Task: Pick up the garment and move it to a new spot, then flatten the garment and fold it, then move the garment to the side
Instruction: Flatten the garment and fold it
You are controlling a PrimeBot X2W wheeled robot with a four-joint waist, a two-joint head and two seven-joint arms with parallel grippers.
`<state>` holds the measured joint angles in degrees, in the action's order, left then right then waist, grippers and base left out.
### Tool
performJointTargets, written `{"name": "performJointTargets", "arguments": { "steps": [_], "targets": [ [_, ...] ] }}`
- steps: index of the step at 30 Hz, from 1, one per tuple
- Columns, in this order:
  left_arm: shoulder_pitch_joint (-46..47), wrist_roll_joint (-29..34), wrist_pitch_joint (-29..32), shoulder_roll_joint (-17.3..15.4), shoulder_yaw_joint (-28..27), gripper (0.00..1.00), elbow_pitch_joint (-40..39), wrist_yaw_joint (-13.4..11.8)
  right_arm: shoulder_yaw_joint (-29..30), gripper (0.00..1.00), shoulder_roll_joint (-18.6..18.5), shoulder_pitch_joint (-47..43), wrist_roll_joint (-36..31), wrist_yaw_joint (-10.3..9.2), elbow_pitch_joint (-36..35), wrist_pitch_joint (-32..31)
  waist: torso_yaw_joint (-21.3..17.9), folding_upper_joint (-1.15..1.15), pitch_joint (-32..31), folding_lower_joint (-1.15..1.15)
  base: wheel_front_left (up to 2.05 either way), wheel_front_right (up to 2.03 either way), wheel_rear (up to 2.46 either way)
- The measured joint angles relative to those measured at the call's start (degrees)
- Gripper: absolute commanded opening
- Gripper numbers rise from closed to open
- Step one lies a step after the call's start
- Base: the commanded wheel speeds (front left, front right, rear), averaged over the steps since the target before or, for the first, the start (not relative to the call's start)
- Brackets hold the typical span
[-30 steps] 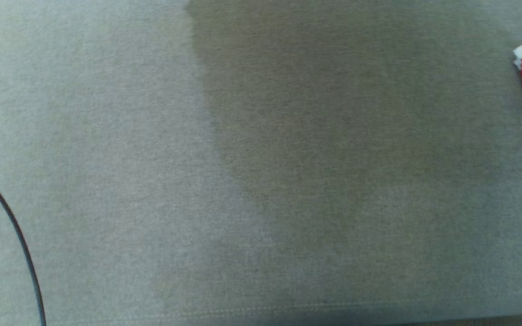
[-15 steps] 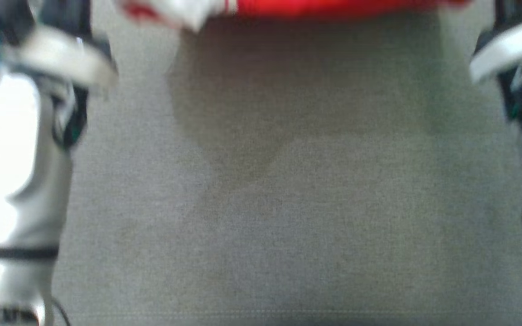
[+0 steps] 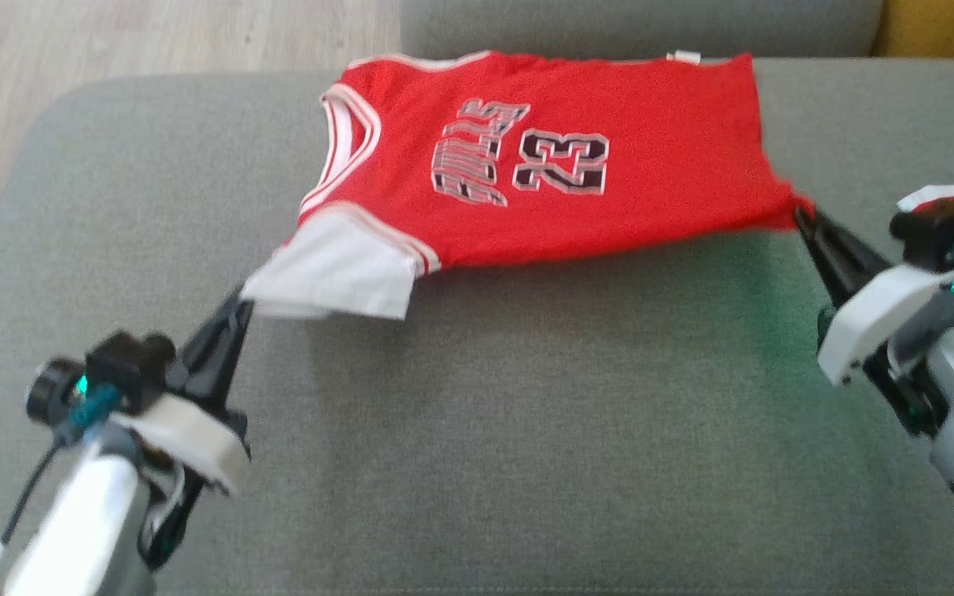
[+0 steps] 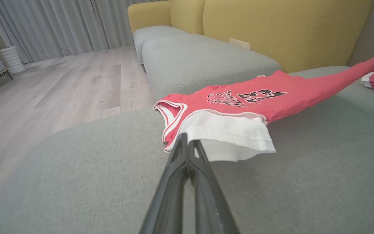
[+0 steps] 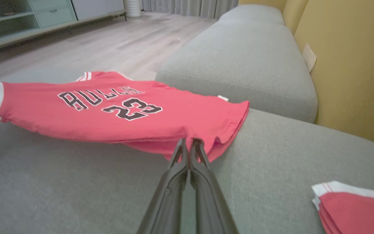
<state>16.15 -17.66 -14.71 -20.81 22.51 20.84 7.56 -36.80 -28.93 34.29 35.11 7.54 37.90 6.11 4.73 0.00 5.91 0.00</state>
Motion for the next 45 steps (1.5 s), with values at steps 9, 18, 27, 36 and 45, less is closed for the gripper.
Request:
{"name": "performJointTargets", "arguments": {
  "steps": [9,18,27,36,45],
  "targets": [
    [-7.8,-1.3,0.0,-3.2,3.1,0.00,-2.0,0.0,-4.1,0.00,-4.9,-6.7,3.6,0.00,-4.4,-6.7,-1.1,0.00,-3.8,0.00,0.00,0.00,0.00],
    [-14.5,-3.9,2.6,-7.8,6.5,0.00,-7.8,0.0,-6.0,0.00,-9.9,-13.6,6.9,0.00,-9.2,-12.3,-2.5,0.00,-6.7,0.00,0.00,0.00,0.00],
    [-22.5,-5.5,6.7,-11.6,7.1,0.00,-16.7,-0.6,-6.7,0.00,-15.0,-20.1,12.0,0.00,-16.2,-19.8,-3.2,0.00,-8.5,0.00,0.00,0.00,0.00],
    [-23.4,-6.3,8.4,-13.3,6.7,0.00,-21.1,-1.5,-3.2,0.00,-16.3,-22.6,12.5,0.00,-19.6,-21.0,-3.5,0.00,-7.9,0.00,0.00,0.00,0.00],
    [-13.4,-4.9,10.2,-13.3,6.7,0.00,-19.7,-1.4,-0.9,0.00,-14.9,-18.2,9.0,0.00,-20.3,-23.8,-4.3,0.00,-4.7,0.00,0.00,0.00,0.00]
  ]
}}
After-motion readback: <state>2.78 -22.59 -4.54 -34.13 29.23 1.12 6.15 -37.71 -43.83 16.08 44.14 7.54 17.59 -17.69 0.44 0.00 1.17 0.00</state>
